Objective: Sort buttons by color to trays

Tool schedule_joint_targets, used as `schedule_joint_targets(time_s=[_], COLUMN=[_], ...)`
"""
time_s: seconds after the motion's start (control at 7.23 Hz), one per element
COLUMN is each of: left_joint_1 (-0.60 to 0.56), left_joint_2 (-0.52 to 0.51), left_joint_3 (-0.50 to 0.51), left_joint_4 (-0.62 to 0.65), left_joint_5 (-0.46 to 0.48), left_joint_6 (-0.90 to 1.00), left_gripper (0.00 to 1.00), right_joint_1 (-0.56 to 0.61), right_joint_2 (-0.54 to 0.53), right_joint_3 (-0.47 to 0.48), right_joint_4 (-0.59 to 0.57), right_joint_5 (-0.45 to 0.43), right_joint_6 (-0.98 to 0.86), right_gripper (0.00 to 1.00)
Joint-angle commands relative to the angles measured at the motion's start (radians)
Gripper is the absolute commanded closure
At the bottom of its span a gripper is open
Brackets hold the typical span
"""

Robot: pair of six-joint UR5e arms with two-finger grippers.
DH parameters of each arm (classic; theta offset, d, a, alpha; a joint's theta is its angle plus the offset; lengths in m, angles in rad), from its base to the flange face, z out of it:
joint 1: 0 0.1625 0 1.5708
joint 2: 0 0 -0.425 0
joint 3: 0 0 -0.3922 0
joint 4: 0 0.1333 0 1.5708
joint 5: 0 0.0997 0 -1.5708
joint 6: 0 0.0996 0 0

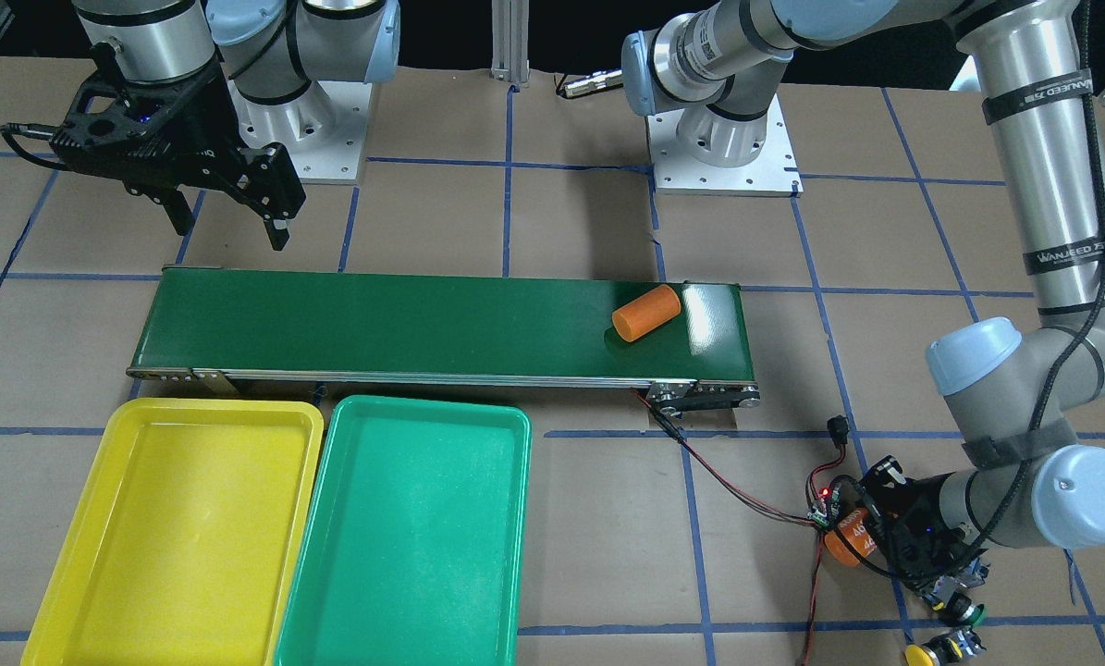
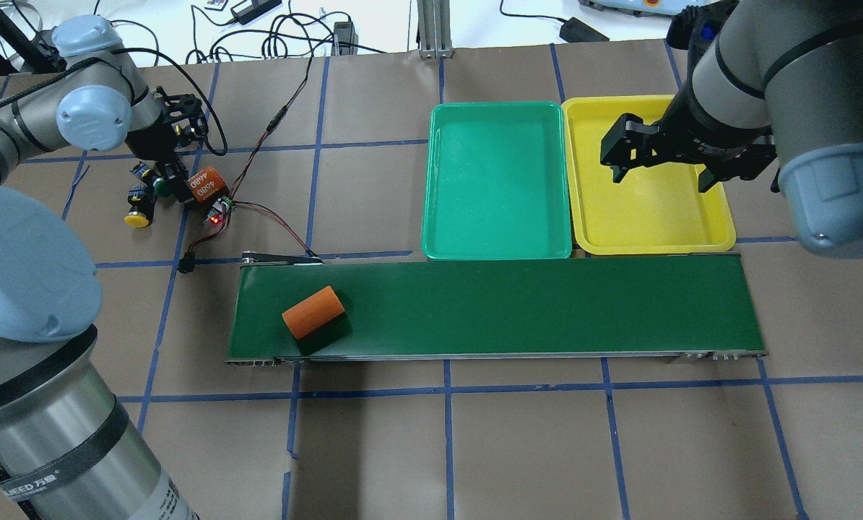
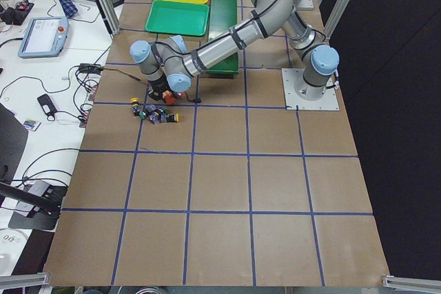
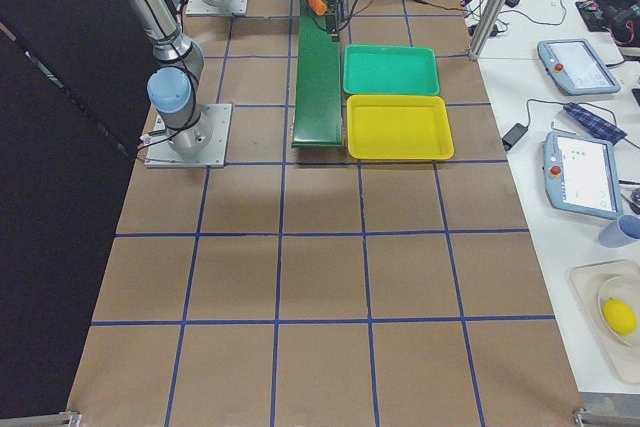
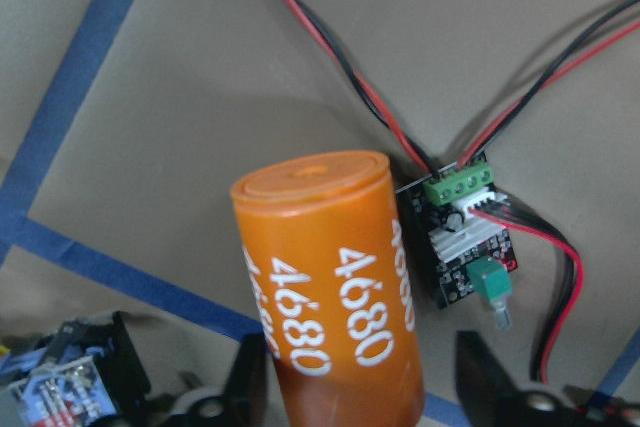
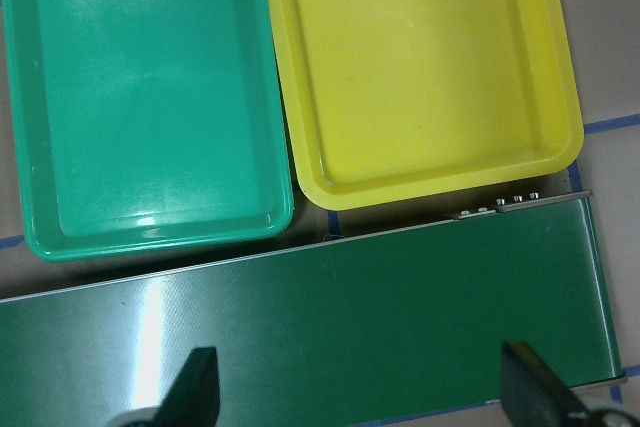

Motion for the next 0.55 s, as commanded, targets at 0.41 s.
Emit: schedule_joint_targets(time_s=[0.41], left_joint_1=[-0.100], left_joint_2=[0.347], left_joint_3=[-0.262], left_joint_4=[-0.126], left_joint_5=[0.009], left_joint_6=[0.007], left_gripper=[1.00], right_joint_1=[0.000], right_joint_2=[0.000], right_joint_3=[0.001], right_joint_4=[0.000], right_joint_5=[0.000], right_joint_6=[-0.001], right_gripper=[0.00])
